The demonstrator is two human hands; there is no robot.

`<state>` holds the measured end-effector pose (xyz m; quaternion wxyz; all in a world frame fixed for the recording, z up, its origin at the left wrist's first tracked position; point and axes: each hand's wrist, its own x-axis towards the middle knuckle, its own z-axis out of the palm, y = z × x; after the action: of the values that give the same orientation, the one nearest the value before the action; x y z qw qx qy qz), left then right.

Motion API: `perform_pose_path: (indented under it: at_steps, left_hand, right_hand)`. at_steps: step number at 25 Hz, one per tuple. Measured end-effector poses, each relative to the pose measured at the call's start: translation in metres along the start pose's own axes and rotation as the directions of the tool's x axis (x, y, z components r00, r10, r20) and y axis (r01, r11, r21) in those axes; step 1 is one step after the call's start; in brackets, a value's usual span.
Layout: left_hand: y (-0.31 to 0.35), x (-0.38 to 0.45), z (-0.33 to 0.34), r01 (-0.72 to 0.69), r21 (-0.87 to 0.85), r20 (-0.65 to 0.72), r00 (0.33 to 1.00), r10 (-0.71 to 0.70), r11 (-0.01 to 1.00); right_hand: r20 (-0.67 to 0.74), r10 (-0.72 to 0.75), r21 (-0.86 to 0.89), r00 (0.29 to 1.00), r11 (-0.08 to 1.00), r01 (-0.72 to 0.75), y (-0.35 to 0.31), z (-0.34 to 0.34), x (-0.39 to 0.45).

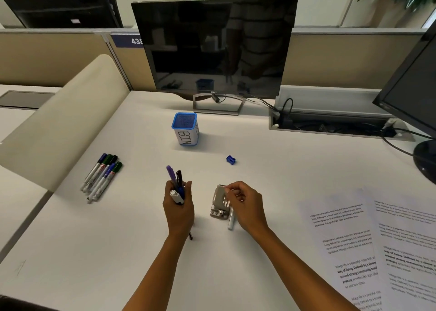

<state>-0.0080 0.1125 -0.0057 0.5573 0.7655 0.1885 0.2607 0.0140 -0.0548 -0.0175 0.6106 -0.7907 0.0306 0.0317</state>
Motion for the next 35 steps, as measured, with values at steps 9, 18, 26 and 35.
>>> perform_pose_path:
  at_steps: [9, 18, 26, 35]
  left_hand:
    - [0.0, 0.022, 0.001, -0.025, -0.075, -0.225, 0.974, 0.008, 0.997]
    - [-0.006, 0.011, 0.0, 0.164, -0.149, -0.206, 0.96, -0.192, 0.975]
    - [0.034, -0.01, 0.014, 0.461, -0.617, 0.002, 0.811, -0.585, 0.638]
    - [0.044, -0.027, 0.015, 0.507, -0.654, 0.098, 0.793, -0.601, 0.561]
  right_hand:
    - [-0.033, -0.024, 0.035, 0.999, 0.999, 0.026, 0.008, -0.002, -0.006]
    - [0.04, -0.067, 0.017, 0.997, 0.998, 0.066, 0.003, -0.002, -0.016]
    - [0.097, -0.147, 0.266, 0.984, 0.957, 0.116, -0.027, 0.053, -0.061]
    - [-0.016, 0.076, 0.483, 0.997, 0.874, -0.059, -0.023, 0.067, -0.04]
